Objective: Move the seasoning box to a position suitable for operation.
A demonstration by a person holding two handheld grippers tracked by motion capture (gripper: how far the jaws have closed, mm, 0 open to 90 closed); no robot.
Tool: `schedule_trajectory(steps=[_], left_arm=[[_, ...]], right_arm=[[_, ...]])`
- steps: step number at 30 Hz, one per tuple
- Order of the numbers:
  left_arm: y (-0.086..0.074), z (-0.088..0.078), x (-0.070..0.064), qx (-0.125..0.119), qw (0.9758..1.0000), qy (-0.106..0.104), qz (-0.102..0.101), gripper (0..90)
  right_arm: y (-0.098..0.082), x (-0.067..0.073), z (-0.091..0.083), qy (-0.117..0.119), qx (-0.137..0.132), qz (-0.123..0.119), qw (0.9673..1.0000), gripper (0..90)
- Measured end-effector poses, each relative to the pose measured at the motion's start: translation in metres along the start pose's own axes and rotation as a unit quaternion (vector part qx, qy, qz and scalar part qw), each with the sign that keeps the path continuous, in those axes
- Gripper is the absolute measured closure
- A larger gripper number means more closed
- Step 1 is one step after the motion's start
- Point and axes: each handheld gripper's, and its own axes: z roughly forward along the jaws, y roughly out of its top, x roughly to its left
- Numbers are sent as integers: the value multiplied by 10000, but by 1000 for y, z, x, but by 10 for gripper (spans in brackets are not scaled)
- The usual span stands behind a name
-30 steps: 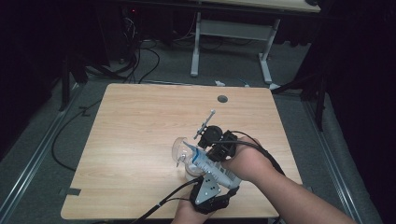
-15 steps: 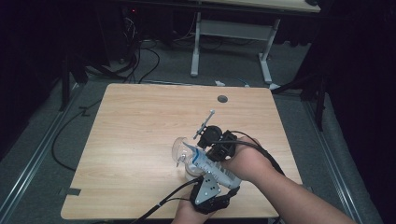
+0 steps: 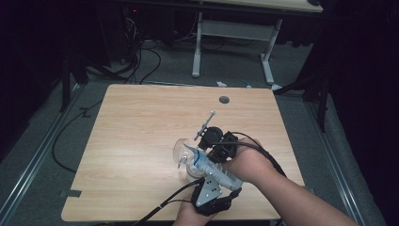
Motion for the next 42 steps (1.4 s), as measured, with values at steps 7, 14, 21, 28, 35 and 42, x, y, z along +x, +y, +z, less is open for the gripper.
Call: schedule_trajectory(steps=[7, 14, 21, 28, 35, 42], left_arm=[[0, 0, 0, -8, 10000, 6, 34, 560], [0, 0, -1, -18, 10000, 1, 64, 558], [0, 0, -1, -19, 10000, 0, 76, 554], [0, 0, -1, -25, 10000, 2, 87, 551], [0, -1, -1, -44, 10000, 17, 81, 552], [0, -1, -1, -60, 10000, 11, 62, 552]], right_arm=[[0, 0, 0, 4, -9, -6, 10000, 900], [0, 0, 0, 12, -22, -5, 10000, 900], [0, 0, 0, -10, 3, -29, 10000, 900], [1, 0, 1, -5, 8, -15, 10000, 900], [2, 1, 0, -6, -17, -32, 10000, 900], [2, 1, 0, -26, -13, -58, 10000, 900]])
